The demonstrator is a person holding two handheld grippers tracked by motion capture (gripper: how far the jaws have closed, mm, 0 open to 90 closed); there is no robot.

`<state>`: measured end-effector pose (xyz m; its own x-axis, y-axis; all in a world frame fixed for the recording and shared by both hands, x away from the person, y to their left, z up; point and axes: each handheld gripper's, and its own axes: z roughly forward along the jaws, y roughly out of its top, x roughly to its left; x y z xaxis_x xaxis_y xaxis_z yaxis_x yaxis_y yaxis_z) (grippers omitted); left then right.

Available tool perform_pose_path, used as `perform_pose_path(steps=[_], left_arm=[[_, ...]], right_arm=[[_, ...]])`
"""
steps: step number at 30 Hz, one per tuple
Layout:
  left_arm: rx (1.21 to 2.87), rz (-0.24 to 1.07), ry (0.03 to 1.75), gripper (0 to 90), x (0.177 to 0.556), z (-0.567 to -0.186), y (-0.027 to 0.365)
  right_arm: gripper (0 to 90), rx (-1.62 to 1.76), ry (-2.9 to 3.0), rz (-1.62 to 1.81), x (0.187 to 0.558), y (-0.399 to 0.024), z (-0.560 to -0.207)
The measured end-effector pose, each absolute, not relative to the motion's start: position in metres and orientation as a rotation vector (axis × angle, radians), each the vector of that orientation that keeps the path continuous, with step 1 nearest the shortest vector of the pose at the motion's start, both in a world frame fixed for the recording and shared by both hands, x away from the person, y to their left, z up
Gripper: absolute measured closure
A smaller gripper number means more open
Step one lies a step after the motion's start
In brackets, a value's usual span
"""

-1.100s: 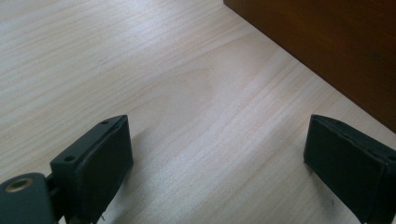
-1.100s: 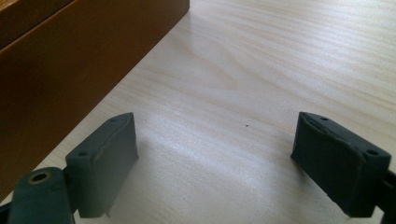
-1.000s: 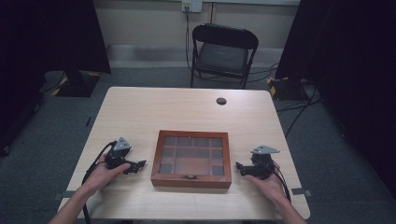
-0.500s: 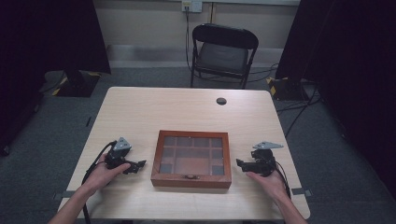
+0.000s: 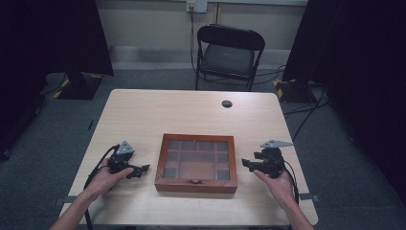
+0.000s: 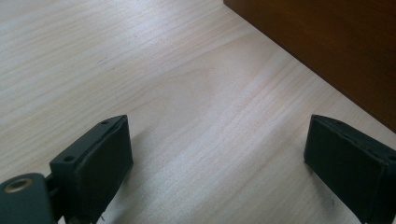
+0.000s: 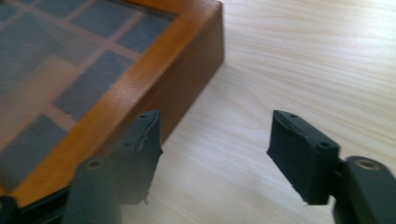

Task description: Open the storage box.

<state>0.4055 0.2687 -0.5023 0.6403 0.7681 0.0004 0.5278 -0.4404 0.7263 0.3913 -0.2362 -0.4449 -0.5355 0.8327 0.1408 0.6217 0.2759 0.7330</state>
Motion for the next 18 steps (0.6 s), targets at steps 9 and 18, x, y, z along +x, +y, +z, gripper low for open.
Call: perform_pose_path(steps=[9, 18], left_arm=[[2.149, 0.436, 1.003, 6.9, 0.406, -0.502, 0.269], [2.148, 0.435, 1.004, 6.9, 0.406, -0.502, 0.269]], right_arm=[[43.4, 1.241, 2.302, 1.131, 0.387, -0.227, -0.433], [48.9, 1.17, 2.311, 1.2, 0.382, -0.214, -0.422]])
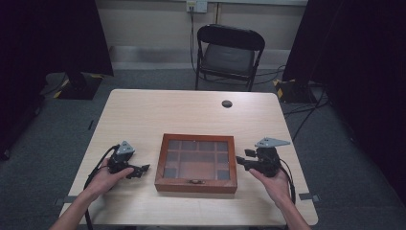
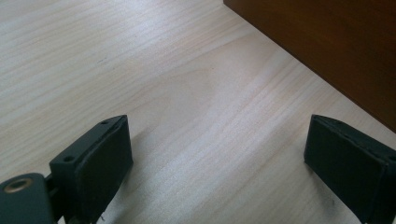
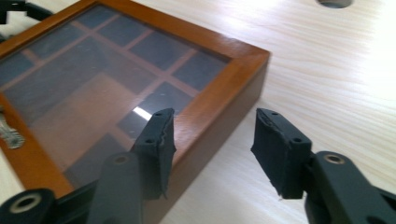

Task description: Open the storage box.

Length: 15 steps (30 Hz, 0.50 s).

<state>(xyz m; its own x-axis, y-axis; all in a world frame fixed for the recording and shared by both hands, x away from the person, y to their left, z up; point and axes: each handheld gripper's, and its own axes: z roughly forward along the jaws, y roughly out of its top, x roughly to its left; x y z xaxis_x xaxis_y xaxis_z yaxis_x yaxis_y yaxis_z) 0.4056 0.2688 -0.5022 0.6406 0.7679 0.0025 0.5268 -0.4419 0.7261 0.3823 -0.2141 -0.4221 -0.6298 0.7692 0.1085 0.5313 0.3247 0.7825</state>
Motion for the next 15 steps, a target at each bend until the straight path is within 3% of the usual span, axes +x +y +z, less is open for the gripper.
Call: perform_pose_path(steps=[15], left_arm=[[2.148, 0.435, 1.004, 7.0, 0.406, -0.502, 0.269]], right_arm=[[46.9, 1.154, 2.381, 1.32, 0.378, -0.196, -0.41]])
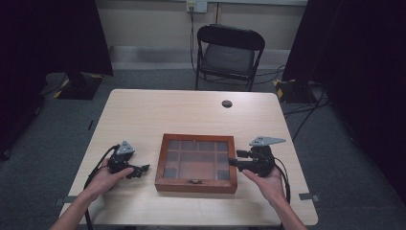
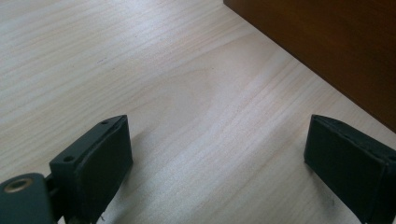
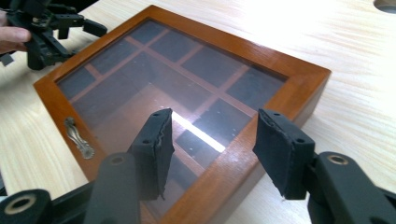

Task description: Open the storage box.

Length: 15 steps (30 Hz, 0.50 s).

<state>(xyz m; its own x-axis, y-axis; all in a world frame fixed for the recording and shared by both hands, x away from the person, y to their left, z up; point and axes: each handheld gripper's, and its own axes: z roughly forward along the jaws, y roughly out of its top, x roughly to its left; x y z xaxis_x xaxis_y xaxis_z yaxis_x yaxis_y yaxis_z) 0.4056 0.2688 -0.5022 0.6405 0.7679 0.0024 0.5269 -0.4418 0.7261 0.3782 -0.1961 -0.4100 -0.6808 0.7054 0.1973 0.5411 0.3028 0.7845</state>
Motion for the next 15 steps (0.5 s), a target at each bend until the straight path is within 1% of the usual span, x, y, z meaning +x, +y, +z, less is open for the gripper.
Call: perform_pose_path(steps=[2, 10, 13, 15], left_arm=[[2.148, 0.435, 1.004, 6.9, 0.406, -0.502, 0.269], [2.154, 0.437, 0.999, 6.5, 0.406, -0.502, 0.269], [2.154, 0.436, 0.999, 6.5, 0.406, -0.502, 0.269], [2.153, 0.436, 1.0, 6.6, 0.406, -0.502, 0.269]], right_arm=[[44.3, 1.142, 2.389, 1.316, 0.378, -0.193, -0.409], [42.5, 1.073, 2.41, 1.358, 0.377, -0.171, -0.396], [39.5, 1.024, 2.454, 1.357, 0.379, -0.154, -0.393], [38.3, 1.015, 2.459, 1.358, 0.379, -0.149, -0.393]])
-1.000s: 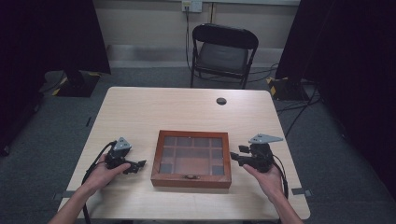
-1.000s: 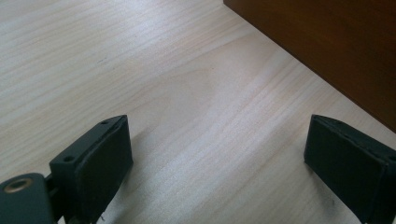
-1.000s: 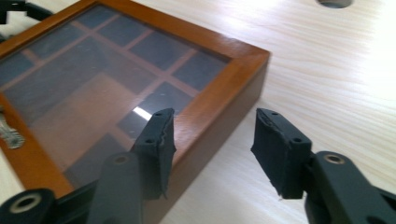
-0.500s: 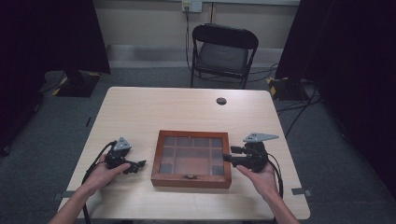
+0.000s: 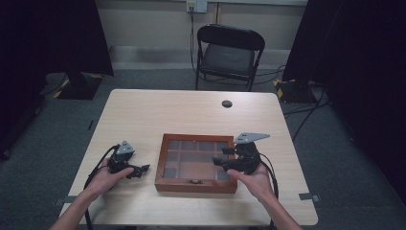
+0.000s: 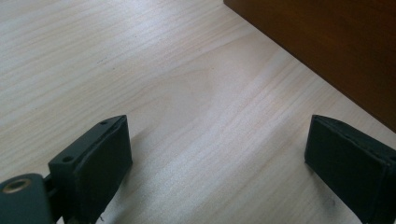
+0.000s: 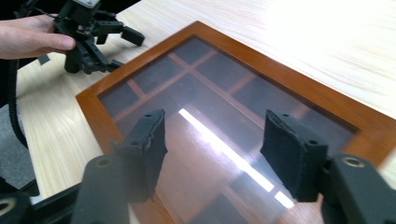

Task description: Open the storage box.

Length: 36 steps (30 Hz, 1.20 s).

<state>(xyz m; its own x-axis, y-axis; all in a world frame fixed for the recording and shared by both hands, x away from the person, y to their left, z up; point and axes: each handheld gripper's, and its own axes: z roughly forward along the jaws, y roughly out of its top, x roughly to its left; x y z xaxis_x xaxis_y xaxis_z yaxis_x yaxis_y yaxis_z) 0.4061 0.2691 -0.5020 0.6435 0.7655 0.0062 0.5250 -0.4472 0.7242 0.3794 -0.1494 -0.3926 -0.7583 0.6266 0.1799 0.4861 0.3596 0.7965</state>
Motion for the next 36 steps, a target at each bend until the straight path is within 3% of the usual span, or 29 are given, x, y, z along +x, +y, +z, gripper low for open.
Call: perform_pose_path(steps=[14, 36], left_arm=[[2.153, 0.436, 0.999, 6.5, 0.406, -0.502, 0.269], [2.154, 0.436, 0.999, 6.6, 0.406, -0.502, 0.269]], right_arm=[[35.9, 0.95, 2.519, 1.419, 0.383, -0.112, -0.395], [54.8, 0.772, 2.671, 1.291, 0.359, -0.094, -0.424]])
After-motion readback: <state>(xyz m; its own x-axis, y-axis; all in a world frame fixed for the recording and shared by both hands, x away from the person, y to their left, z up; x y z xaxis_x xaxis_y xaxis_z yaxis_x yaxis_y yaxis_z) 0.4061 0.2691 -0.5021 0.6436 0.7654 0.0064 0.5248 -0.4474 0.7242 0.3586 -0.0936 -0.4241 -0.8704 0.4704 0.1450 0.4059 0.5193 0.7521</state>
